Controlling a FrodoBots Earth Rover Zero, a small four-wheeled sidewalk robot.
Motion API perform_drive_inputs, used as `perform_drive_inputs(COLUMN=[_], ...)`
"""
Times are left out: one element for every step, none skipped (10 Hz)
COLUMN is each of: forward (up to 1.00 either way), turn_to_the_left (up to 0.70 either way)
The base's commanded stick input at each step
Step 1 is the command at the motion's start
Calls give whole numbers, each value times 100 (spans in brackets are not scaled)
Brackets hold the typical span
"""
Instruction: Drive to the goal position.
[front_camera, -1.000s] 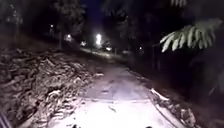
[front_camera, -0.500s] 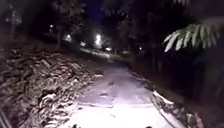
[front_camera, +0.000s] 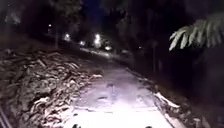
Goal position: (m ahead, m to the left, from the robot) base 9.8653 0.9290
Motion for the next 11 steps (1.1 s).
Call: perform_drive_inputs(forward=[30,30,30,30,30,30,30,30,30,30,30], turn_to_the_left=[0,0,0,0,0,0,0,0,0,0,0])
